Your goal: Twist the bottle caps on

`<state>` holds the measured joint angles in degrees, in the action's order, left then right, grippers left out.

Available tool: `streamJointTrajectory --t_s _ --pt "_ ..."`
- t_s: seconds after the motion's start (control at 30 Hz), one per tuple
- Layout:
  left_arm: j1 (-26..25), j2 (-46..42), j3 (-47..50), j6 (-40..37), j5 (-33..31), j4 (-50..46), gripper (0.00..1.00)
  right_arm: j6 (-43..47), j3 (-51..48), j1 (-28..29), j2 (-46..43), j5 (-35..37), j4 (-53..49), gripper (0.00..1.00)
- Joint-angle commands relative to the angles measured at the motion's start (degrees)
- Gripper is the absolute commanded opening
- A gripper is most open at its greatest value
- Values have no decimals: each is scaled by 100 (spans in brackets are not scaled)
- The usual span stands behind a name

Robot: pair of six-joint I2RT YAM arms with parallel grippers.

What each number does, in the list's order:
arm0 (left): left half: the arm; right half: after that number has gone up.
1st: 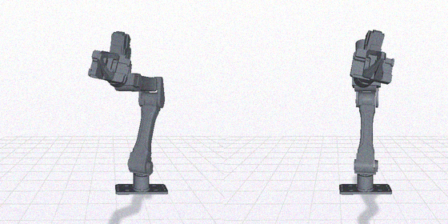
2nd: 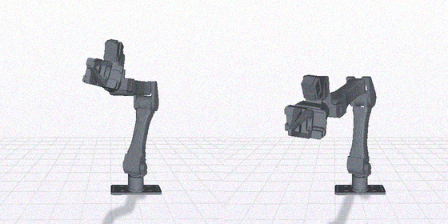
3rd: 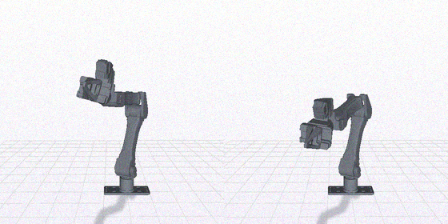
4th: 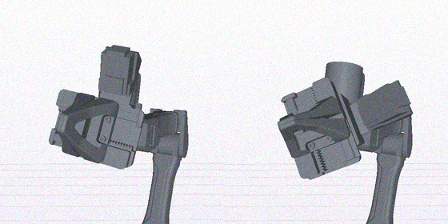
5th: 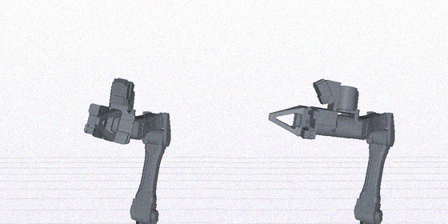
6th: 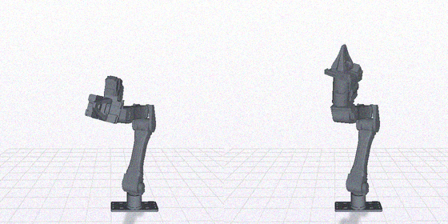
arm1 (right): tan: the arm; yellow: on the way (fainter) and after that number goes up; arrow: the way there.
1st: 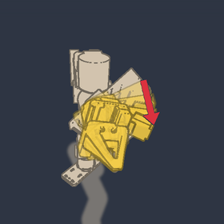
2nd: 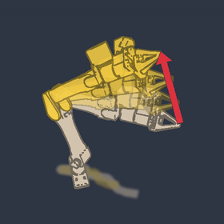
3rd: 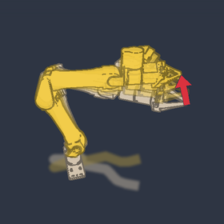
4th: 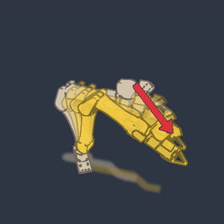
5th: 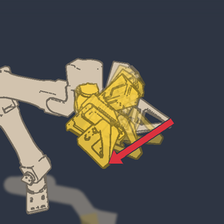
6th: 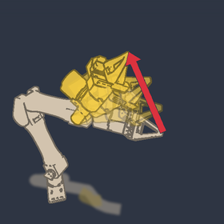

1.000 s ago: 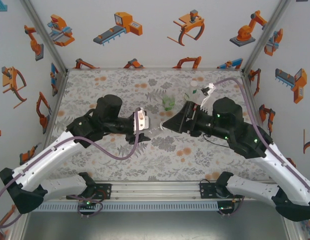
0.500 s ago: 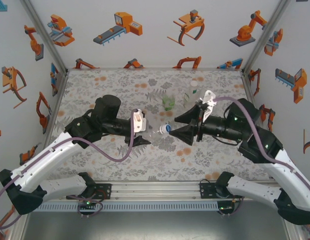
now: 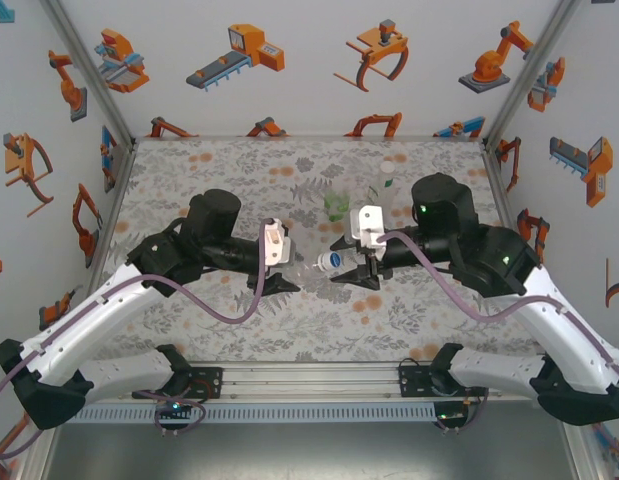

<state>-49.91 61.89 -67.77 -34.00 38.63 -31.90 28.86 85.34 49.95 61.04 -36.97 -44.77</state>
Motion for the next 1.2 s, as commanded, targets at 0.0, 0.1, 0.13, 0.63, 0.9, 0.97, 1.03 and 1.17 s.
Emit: streamJointTrajectory --t_s 0.0,0.1,0.13,0.63,0.9,0.97,1.03,1.17 --pt "-36 -48 -193 -116 176 -87 0 270 51 -13 -51 -266 26 48" --pt "-41 -32 -193 -133 179 -94 0 187 0 -15 -57 -274 128 44" --pt "-36 -32 -193 -145 171 -90 0 131 -26 -12 -65 -280 188 44" --pt "-36 -35 -29 82 -331 287 0 -2960 -817 -12 -385 982 1303 0" --pt "-36 82 97 135 -973 786 0 -7626 -1566 -12 -693 2671 1721 0" --pt "-43 144 77 130 -1025 888 0 -8782 -1662 -12 -608 2666 1651 0" --pt "-47 195 56 123 -1042 946 0 -9667 -1710 -13 -490 2638 1534 0" --pt "-71 262 35 92 -1077 1026 0 -10706 -1917 -29 -373 2611 1370 0"
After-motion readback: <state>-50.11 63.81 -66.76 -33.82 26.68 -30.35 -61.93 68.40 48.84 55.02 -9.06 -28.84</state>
